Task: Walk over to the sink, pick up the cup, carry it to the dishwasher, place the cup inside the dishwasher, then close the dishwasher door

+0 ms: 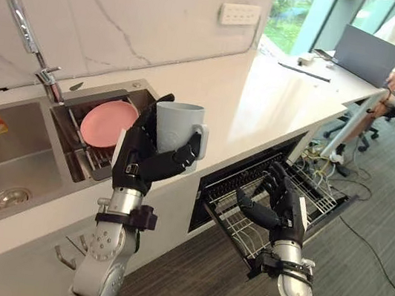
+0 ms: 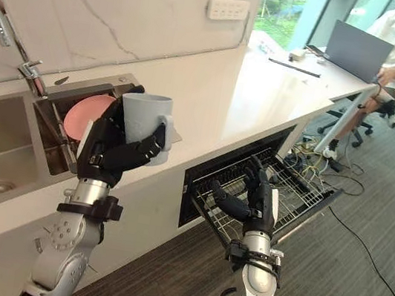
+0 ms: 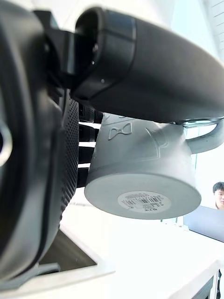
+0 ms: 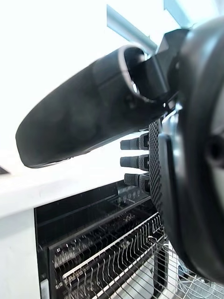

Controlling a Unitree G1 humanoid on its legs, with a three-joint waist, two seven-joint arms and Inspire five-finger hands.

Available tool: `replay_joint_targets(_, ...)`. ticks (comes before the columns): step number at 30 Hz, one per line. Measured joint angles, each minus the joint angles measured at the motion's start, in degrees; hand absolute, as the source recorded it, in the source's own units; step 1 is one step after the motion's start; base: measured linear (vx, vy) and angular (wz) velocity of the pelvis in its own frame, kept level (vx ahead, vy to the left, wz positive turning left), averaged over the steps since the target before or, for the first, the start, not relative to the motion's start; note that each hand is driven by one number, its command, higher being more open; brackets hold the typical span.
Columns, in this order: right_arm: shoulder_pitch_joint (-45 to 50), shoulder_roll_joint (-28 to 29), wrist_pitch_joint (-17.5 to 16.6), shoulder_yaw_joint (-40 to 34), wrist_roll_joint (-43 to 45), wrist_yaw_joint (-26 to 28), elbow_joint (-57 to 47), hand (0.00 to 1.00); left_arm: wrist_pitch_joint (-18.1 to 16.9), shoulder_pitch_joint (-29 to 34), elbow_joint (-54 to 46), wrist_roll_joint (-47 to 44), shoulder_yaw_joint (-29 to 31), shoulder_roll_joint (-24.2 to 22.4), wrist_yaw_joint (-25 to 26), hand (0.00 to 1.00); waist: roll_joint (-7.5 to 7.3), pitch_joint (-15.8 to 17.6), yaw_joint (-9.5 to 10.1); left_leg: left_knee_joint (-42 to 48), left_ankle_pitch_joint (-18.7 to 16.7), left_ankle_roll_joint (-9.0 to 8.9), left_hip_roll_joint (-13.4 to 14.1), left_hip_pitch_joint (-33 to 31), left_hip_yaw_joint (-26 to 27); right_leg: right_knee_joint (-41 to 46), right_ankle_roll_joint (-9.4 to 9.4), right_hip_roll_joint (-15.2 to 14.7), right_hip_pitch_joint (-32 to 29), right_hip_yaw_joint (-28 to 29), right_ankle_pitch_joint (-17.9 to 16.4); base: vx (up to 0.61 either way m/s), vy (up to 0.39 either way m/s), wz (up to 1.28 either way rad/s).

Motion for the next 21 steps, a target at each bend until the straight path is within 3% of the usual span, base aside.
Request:
replay_joint_targets(6,-0.3,-2.9,-2.2,0.3,7.4,2.8,-5.8,0.90,-0.1,-2.8,3.3,0.0,1.3,1.7,1.2,0.30,0.48,0.1,-0.54,-0.9,0.1,0.20,-1.1,0.3,0.1,-1.3,-0.11,-0.8,0.1,0.2,0.7,-0.06,0.032,-0.03)
replay_joint_targets(14,-3.3,-4.9,-2.5,3.3,16.0,4.5,-6.5,0.90,-0.1,-7.3,8.0,0.0,1.7,2.1,2.1,0.30,0.65,0.1,-1.61,-0.4,0.6,0.52,-0.7,-0.3,0.3,-5.0,-0.37,-0.7,0.6,1.6,3.5,0.01,0.020,-0.10)
replay_joint_targets(21,-4.8,-6.4,-3.0,5.8,22.6,4.5,-6.5,0.90,-0.1,-7.3,8.8,0.1,-1.5,1.8,1.6,0.30,1.60,0.0,-2.34,-0.4,0.5,0.59,-0.8,-0.3,0.1,-5.4,-0.38,-0.6,0.5,1.7,3.6,0.00,0.003,-0.01)
